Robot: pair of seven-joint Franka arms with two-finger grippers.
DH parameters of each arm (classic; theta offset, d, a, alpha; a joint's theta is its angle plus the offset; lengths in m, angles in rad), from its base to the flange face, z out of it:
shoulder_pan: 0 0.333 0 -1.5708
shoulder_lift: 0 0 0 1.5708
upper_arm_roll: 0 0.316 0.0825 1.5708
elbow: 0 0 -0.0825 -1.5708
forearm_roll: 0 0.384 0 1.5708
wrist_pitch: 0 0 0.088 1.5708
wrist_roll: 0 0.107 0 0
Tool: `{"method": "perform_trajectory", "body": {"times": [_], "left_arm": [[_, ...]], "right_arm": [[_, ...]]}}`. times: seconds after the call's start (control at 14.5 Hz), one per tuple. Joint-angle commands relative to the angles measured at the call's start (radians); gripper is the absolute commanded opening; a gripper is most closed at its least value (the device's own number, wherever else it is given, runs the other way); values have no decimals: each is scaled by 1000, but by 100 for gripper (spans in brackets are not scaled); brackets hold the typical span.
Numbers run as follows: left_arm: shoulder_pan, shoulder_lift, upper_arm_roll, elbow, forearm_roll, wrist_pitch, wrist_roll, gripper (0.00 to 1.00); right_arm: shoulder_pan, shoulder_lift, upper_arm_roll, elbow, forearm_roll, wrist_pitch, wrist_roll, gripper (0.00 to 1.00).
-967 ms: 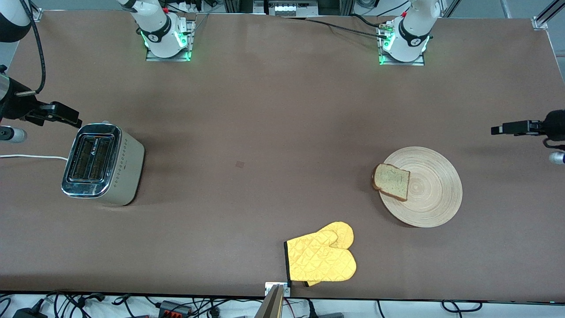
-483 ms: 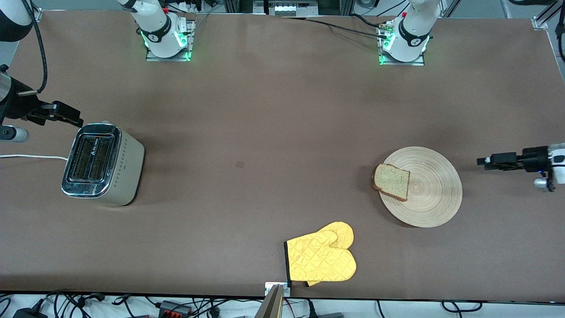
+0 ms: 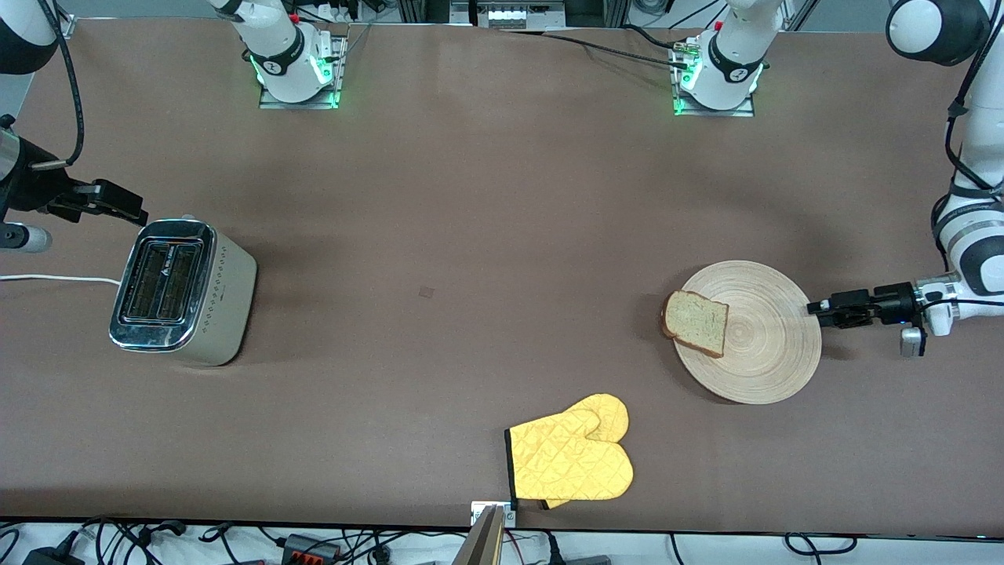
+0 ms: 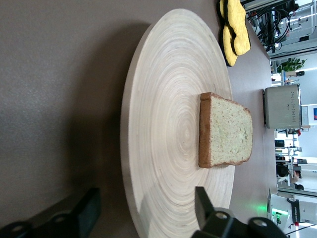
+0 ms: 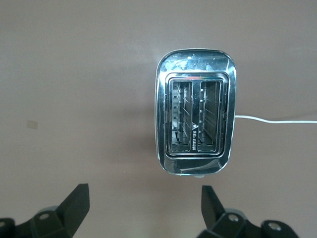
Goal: Move plate and put bread in toaster
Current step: 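Push the wooden plate with the left gripper toward the toaster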
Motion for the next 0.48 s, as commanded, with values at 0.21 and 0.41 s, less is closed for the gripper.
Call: {"method": "perform_trajectory", "body": {"times": [0.21, 0.41], "left_arm": [[0, 52, -12, 34, -89, 13, 5, 15], [3, 53, -11, 33, -109, 12, -40, 5]], "right_arm": [[0, 0, -3, 10, -3, -15, 4, 100], [4, 0, -2, 10, 2, -12, 7, 100]]}}
